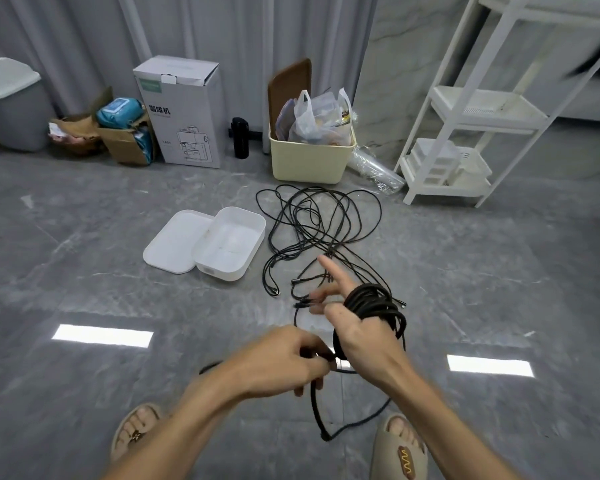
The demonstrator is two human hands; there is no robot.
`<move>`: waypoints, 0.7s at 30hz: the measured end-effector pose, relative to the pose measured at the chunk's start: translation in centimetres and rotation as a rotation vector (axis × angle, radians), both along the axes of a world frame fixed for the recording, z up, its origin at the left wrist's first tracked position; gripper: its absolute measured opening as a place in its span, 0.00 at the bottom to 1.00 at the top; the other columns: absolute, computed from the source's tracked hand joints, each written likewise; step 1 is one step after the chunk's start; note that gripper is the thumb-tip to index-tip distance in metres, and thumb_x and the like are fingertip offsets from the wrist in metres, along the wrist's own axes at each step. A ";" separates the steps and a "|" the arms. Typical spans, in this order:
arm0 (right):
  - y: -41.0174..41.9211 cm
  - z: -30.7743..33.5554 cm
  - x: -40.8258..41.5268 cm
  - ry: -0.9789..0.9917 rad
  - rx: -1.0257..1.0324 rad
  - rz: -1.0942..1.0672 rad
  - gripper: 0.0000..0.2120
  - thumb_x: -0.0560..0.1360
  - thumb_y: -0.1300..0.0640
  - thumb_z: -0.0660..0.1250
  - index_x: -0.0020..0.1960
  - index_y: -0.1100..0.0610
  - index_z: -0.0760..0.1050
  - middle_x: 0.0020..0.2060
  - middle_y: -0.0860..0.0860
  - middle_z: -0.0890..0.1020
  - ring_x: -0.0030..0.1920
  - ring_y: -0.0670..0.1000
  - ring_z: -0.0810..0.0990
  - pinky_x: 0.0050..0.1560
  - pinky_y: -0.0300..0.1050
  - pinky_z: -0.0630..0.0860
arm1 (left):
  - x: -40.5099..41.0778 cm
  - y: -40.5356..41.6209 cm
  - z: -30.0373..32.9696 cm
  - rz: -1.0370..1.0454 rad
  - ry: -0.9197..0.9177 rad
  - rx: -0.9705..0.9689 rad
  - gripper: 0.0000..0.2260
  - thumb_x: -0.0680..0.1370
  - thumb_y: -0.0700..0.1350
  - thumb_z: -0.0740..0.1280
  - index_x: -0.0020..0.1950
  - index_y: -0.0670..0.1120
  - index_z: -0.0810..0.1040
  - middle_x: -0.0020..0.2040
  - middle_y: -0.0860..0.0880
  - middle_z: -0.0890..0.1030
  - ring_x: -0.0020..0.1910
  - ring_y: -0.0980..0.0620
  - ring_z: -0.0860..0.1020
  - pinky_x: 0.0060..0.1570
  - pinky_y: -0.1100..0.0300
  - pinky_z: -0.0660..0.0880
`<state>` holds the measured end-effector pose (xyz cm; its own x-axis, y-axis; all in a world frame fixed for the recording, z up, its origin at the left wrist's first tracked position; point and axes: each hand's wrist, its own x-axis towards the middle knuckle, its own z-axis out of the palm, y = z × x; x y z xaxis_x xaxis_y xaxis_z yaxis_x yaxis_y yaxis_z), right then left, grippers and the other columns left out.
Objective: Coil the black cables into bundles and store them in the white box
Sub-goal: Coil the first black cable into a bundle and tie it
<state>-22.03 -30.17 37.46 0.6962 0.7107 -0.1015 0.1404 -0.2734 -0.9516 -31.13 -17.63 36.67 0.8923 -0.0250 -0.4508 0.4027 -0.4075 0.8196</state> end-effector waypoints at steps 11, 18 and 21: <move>-0.2 0.5 0.4 0.211 -0.504 0.134 0.15 0.76 0.49 0.57 0.48 0.57 0.78 0.28 0.51 0.81 0.29 0.47 0.76 0.31 0.37 0.71 | 0.0 1.3 -0.7 0.322 -0.328 0.236 0.15 0.72 0.38 0.68 0.33 0.58 0.83 0.24 0.56 0.77 0.23 0.57 0.71 0.26 0.66 0.66; -0.5 0.4 0.6 0.186 -0.485 0.157 0.07 0.71 0.49 0.70 0.36 0.49 0.75 0.25 0.43 0.73 0.27 0.43 0.70 0.31 0.36 0.68 | 0.3 2.4 -0.7 0.582 -0.271 0.048 0.19 0.74 0.32 0.67 0.33 0.55 0.85 0.41 0.55 0.86 0.39 0.51 0.85 0.39 0.57 0.82; -0.7 0.4 0.8 0.136 -0.428 0.099 0.08 0.73 0.53 0.69 0.36 0.52 0.75 0.24 0.43 0.71 0.27 0.44 0.69 0.31 0.37 0.66 | 0.2 3.3 -0.7 0.558 -0.255 -0.014 0.23 0.75 0.30 0.66 0.33 0.56 0.86 0.45 0.60 0.85 0.40 0.53 0.84 0.37 0.60 0.81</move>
<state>-21.19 -30.89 37.89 0.5869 0.6474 -0.4862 0.0670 -0.6373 -0.7677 -30.89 -14.33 35.98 0.8521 0.4729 -0.2240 0.3423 -0.1800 0.9222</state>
